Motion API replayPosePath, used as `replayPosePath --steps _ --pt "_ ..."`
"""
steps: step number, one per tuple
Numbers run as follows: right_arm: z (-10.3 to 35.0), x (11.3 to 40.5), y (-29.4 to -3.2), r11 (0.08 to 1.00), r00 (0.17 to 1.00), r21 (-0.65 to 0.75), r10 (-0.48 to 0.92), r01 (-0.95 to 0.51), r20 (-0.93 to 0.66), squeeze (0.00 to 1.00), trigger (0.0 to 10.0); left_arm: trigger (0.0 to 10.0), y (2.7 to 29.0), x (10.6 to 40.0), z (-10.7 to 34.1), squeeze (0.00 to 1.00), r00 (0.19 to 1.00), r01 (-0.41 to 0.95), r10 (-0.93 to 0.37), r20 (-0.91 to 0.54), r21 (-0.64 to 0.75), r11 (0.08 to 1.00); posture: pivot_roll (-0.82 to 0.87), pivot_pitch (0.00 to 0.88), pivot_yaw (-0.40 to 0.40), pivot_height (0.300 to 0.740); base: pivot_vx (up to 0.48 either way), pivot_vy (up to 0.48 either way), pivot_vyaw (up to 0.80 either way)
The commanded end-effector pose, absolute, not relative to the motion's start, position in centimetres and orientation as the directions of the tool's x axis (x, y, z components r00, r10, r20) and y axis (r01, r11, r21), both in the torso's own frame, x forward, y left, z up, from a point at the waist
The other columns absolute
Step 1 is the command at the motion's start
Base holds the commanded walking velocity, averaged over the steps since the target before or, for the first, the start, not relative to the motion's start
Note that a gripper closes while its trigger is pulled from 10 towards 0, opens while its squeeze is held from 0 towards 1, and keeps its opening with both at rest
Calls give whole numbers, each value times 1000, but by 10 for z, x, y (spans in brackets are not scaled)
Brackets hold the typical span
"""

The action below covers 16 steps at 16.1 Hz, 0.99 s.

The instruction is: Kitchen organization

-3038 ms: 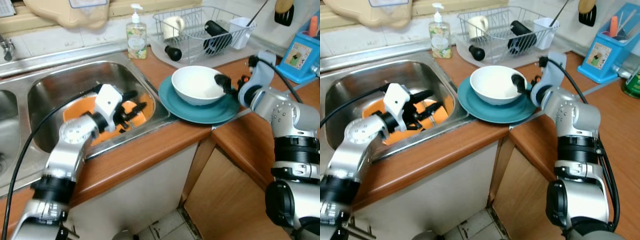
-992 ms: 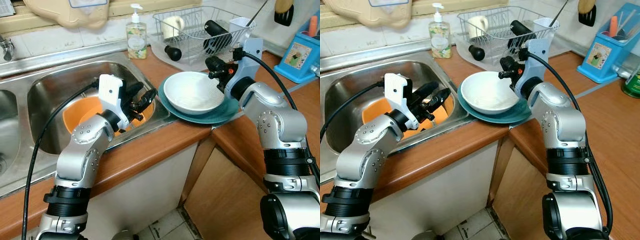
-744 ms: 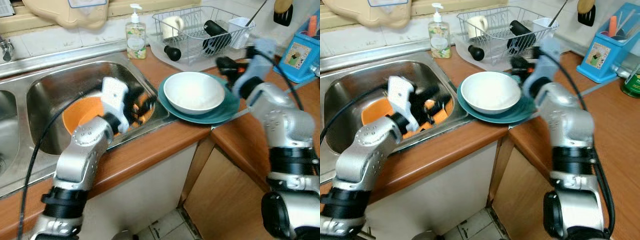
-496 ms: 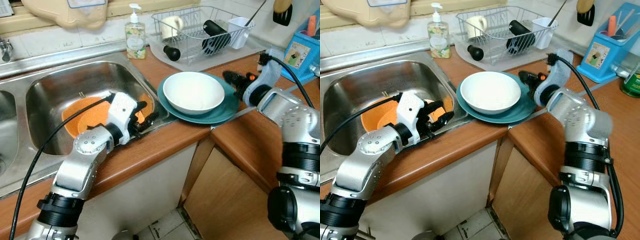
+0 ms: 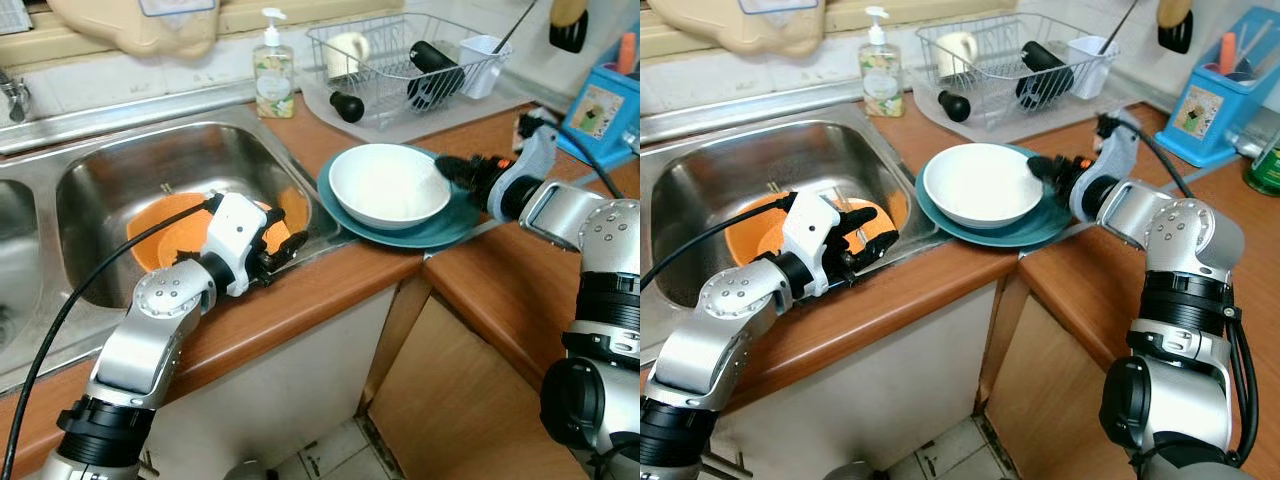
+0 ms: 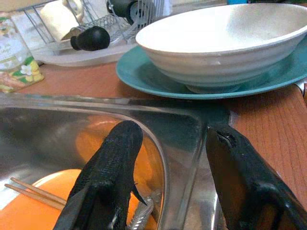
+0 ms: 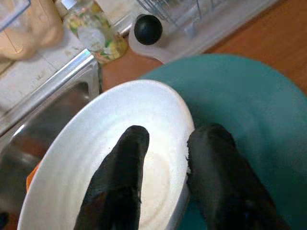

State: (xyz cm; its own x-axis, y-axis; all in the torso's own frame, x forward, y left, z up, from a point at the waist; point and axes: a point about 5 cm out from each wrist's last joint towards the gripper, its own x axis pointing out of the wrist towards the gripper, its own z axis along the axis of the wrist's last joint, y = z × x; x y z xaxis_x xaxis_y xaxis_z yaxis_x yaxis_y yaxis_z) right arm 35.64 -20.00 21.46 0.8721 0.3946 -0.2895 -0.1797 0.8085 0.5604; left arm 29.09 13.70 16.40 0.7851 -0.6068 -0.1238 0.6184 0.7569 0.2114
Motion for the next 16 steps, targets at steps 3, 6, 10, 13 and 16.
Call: replayPosePath --steps 3,6,10,13,16 --pt "219 357 -202 819 864 551 388 -163 -322 0 10000 10000 136 288 167 0 777 626 -618 -118 246 740 -19 0 11 740 0 0 0" --pt "213 355 -199 800 839 579 419 -160 -347 0 10000 10000 135 288 167 0 776 627 -619 -121 250 738 -21 0 12 740 0 0 0" --pt "188 350 -187 755 779 646 472 -115 -413 0 4235 10000 133 288 167 0 771 633 -626 -120 252 732 -20 0 13 740 0 0 0" --pt "183 349 -182 754 774 650 468 -98 -426 0 0 10000 133 288 167 0 768 636 -629 -120 257 728 -19 0 15 740 0 0 0" --pt "182 350 -183 758 784 647 451 -83 -427 0 0 10000 133 288 167 0 767 636 -630 -119 263 725 -19 0 17 740 0 0 0"
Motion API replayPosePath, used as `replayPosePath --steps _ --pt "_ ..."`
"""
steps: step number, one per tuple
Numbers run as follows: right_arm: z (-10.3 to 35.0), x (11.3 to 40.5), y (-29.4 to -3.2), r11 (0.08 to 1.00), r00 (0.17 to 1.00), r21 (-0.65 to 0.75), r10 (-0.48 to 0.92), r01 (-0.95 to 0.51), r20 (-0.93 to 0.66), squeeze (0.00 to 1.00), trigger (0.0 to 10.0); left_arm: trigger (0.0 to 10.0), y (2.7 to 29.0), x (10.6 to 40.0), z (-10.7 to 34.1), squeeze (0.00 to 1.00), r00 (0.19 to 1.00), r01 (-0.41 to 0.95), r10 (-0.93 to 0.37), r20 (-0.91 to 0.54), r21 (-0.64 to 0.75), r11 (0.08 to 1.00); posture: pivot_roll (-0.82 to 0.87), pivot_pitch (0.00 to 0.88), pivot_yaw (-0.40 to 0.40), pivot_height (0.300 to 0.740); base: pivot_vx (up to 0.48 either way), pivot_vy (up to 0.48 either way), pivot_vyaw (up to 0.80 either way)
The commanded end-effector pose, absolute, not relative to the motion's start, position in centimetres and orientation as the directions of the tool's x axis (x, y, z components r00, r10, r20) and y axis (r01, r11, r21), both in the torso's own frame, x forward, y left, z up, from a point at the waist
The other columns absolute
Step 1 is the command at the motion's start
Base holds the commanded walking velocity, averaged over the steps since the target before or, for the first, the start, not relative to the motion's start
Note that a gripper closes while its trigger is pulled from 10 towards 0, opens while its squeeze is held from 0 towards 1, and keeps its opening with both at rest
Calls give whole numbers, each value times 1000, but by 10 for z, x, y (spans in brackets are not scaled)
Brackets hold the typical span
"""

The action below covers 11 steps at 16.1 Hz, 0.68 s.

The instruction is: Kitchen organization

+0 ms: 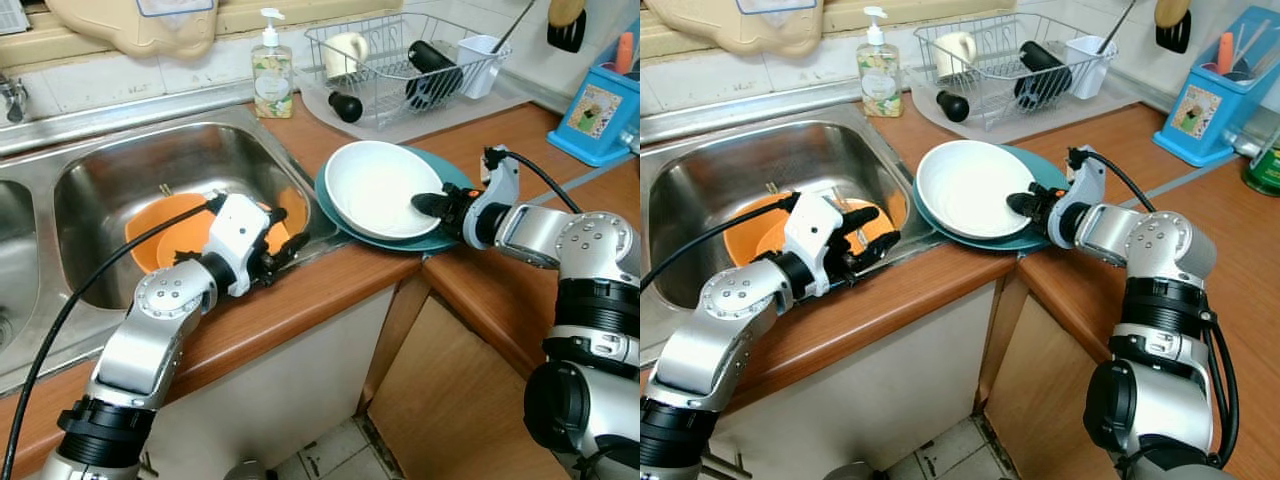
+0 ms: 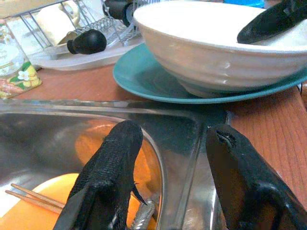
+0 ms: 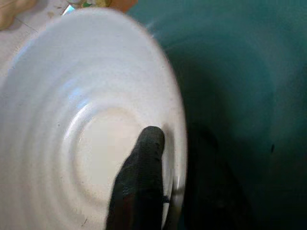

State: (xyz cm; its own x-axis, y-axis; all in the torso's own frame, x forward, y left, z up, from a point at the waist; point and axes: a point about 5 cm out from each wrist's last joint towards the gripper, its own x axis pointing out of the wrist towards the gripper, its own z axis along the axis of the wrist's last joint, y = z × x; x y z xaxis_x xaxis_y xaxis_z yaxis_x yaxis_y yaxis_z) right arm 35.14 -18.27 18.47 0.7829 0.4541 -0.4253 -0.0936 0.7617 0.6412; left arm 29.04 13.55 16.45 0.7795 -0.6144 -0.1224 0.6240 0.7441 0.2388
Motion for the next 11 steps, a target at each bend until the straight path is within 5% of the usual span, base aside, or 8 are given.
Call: replayPosePath --steps 1,8,11 --pt "182 351 -183 759 787 646 446 -81 -426 0 0 10000 132 289 168 0 767 636 -631 -117 265 725 -20 0 17 740 0 0 0" --pt "189 356 -192 786 866 615 347 -61 -358 0 0 10000 130 291 171 0 771 631 -630 -94 253 733 -20 0 23 740 0 0 0" --pt "223 361 -193 893 954 404 271 -201 -125 0 0 10000 129 295 180 0 785 615 -619 -32 161 772 -20 0 22 740 0 0 0"
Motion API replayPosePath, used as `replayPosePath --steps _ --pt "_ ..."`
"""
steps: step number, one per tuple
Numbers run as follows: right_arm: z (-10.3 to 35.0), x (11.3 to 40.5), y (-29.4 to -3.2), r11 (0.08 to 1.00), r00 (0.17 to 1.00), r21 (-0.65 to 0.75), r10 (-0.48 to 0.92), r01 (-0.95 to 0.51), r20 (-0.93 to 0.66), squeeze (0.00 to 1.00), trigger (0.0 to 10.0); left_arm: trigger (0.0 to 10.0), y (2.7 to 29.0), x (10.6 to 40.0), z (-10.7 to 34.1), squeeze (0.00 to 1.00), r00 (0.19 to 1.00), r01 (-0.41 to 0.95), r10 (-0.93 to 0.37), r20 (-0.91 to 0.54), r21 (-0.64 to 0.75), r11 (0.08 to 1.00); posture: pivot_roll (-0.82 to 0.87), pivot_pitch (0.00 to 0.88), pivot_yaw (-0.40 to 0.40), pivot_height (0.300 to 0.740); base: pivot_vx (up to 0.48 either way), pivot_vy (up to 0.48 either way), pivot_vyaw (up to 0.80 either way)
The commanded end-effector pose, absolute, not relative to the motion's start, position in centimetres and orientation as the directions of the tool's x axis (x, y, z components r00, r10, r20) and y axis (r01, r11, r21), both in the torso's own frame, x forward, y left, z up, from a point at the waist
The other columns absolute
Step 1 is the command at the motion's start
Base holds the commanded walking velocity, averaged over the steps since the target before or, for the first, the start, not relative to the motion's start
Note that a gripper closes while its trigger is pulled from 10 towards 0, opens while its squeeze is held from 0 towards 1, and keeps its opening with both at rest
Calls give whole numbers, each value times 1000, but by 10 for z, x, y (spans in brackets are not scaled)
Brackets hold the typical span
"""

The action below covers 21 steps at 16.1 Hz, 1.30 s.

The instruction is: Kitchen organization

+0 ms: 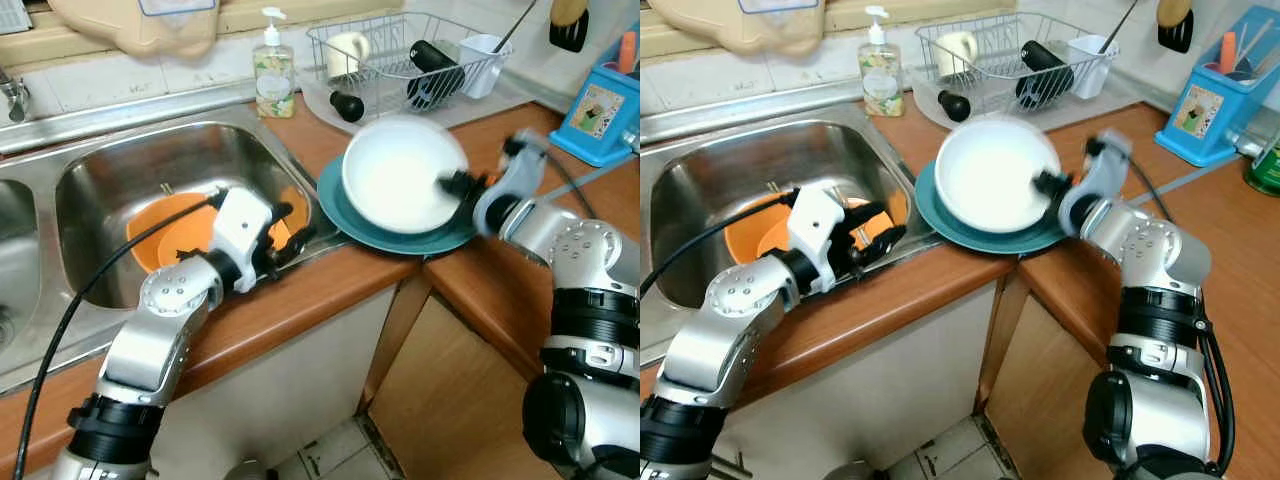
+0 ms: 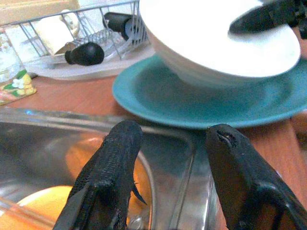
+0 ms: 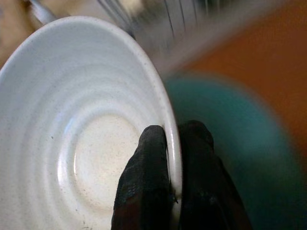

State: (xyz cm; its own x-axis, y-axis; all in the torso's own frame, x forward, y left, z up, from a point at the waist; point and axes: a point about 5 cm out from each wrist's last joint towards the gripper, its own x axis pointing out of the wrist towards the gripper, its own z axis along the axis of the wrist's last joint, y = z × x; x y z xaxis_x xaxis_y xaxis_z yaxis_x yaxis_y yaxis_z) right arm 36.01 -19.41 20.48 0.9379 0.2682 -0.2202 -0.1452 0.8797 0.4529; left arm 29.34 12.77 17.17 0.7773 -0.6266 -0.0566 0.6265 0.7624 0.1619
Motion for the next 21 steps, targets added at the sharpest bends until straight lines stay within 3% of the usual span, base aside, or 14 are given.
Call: replayPosePath --steps 1,2,3,6,7,8,9,10,11,18,20,21 --pt "227 360 -190 909 956 350 277 -226 -102 0 0 10000 129 296 182 0 789 610 -615 -13 136 780 -20 0 22 740 0 0 0" --pt "235 359 -183 925 954 265 295 -271 -54 0 0 10000 127 298 187 0 793 605 -609 22 88 792 -24 0 24 740 0 0 0" --pt "246 354 -169 932 936 80 352 -353 21 0 0 10000 122 302 196 0 796 602 -600 79 -1 798 -23 0 24 740 0 0 0" --pt "249 344 -147 882 880 -77 469 -464 70 0 0 10000 119 311 202 0 831 556 -544 118 -119 823 -19 0 22 740 0 0 0" --pt "250 339 -138 854 849 -74 520 -514 93 0 0 8118 120 315 200 0 845 534 -525 96 -126 836 -19 0 24 740 0 0 0" --pt "252 336 -134 836 827 -62 549 -545 120 0 0 4706 121 317 195 0 856 517 -513 65 -113 849 -21 0 25 740 0 0 0" --pt "253 334 -132 827 817 -54 561 -559 135 0 0 2078 122 318 192 0 864 504 -502 50 -117 856 -22 0 27 740 0 0 0" --pt "253 333 -131 827 815 -50 561 -560 141 0 0 392 124 319 190 0 871 491 -490 39 -111 864 -22 0 28 740 0 0 0" --pt "251 332 -131 828 815 -55 559 -558 151 0 0 0 127 320 188 0 886 462 -463 21 -90 882 -22 0 30 740 0 0 0" --pt "249 332 -129 833 818 -33 549 -553 172 0 0 0 128 321 189 0 893 449 -449 19 -103 888 -15 0 27 740 0 0 0" --pt "248 332 -128 839 824 -38 541 -543 170 0 7333 0 129 321 188 0 896 442 -443 17 -106 891 -14 0 27 740 0 0 0" --pt "248 333 -128 844 829 -43 534 -534 169 0 10000 0 130 321 188 0 900 434 -435 17 -107 894 -14 0 27 740 0 0 0"
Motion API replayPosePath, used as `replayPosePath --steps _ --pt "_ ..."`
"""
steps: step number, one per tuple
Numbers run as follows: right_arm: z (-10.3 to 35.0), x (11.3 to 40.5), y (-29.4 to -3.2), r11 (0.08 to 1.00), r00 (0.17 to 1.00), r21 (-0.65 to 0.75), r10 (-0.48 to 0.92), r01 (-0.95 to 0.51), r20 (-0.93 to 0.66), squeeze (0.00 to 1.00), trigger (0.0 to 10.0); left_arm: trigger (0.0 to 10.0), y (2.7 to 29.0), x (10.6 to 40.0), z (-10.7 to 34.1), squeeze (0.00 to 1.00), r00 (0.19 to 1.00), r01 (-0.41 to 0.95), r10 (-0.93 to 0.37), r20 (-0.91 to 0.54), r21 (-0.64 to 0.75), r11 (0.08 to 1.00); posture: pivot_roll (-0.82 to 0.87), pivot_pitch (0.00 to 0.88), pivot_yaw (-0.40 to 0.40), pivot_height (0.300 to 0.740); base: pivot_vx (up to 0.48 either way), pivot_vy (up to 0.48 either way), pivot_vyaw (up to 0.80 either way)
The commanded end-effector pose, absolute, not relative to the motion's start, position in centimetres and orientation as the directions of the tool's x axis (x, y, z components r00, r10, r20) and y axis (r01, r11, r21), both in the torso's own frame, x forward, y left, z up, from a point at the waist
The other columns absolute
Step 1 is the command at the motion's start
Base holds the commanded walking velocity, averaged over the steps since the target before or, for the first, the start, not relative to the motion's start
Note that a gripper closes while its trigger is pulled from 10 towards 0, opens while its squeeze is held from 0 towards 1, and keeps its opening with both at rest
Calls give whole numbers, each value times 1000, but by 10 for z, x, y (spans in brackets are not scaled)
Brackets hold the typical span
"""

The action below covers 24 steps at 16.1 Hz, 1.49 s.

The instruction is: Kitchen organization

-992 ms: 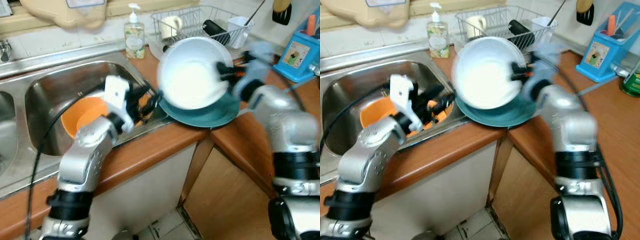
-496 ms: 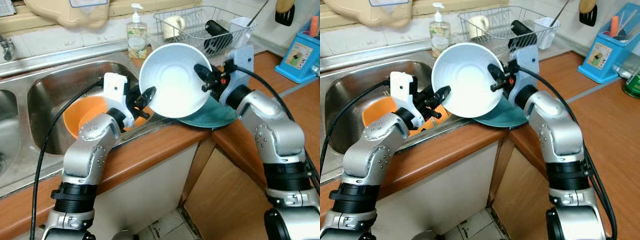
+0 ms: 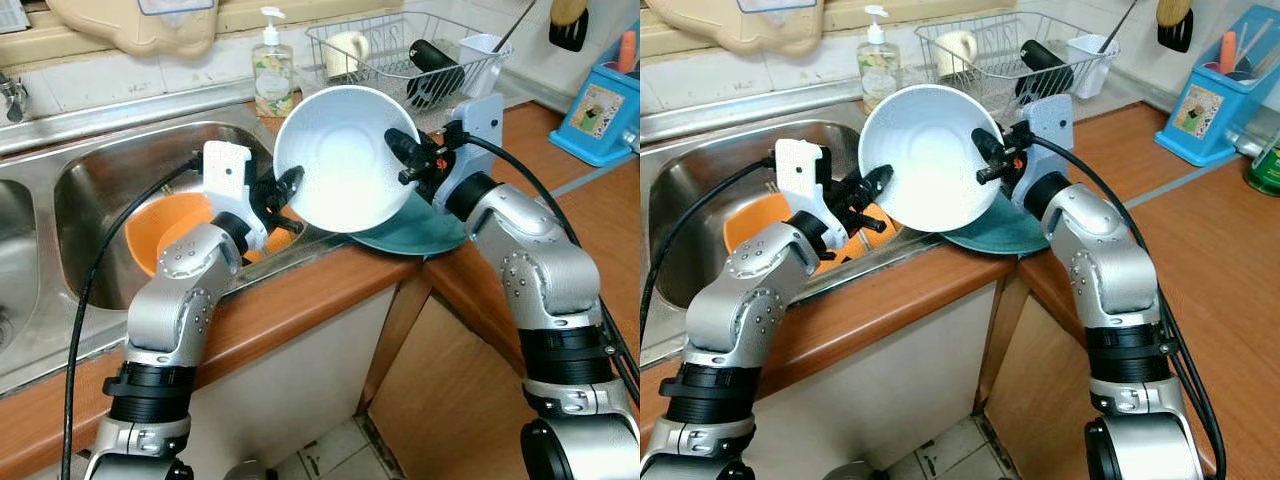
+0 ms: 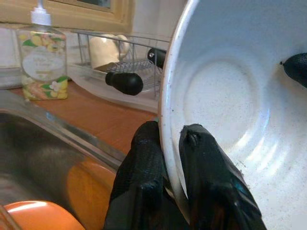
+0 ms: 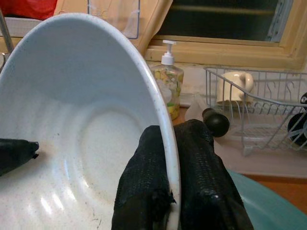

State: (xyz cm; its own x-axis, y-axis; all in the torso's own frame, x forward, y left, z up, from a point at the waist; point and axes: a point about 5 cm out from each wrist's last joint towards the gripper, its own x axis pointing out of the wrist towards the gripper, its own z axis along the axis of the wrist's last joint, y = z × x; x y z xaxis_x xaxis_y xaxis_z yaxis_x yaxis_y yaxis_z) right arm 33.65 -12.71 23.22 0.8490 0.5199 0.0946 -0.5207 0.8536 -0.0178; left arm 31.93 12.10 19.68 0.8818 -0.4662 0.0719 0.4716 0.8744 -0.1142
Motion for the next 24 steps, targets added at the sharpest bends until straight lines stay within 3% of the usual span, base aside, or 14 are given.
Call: replayPosePath --steps 1,4,5,6,13,17,19,24 --pt "248 333 -128 846 830 -45 531 -532 168 0 10000 0 130 321 188 0 901 432 -433 17 -107 895 -14 0 27 740 0 0 0" --pt "247 333 -128 848 833 -59 529 -527 164 0 10000 0 131 322 190 0 904 427 -427 24 -107 898 -15 0 28 740 0 0 0" --pt "246 333 -128 852 837 -57 522 -520 163 671 10000 0 131 323 192 0 906 423 -422 34 -112 899 -15 0 28 740 0 0 0" --pt "245 333 -127 849 836 -42 526 -526 159 1000 10000 0 131 323 193 0 907 420 -419 39 -116 900 -14 0 28 740 0 0 0" --pt "252 324 -116 797 778 -31 598 -604 192 1000 10000 0 156 332 229 0 938 320 -278 208 -204 925 -12 0 28 740 0 0 0" --pt "249 316 -106 742 730 -101 670 -662 139 1000 10000 0 191 344 239 0 969 138 -76 236 -258 956 -17 0 32 740 0 0 0" --pt "241 307 -97 675 677 -168 734 -718 56 1000 10000 0 212 353 225 0 990 -15 26 137 -75 997 -21 0 36 740 0 0 0" --pt "217 285 -75 530 557 -201 823 -824 -111 1000 10000 0 224 366 175 0 995 -53 70 -74 208 977 -29 0 46 740 0 0 0"
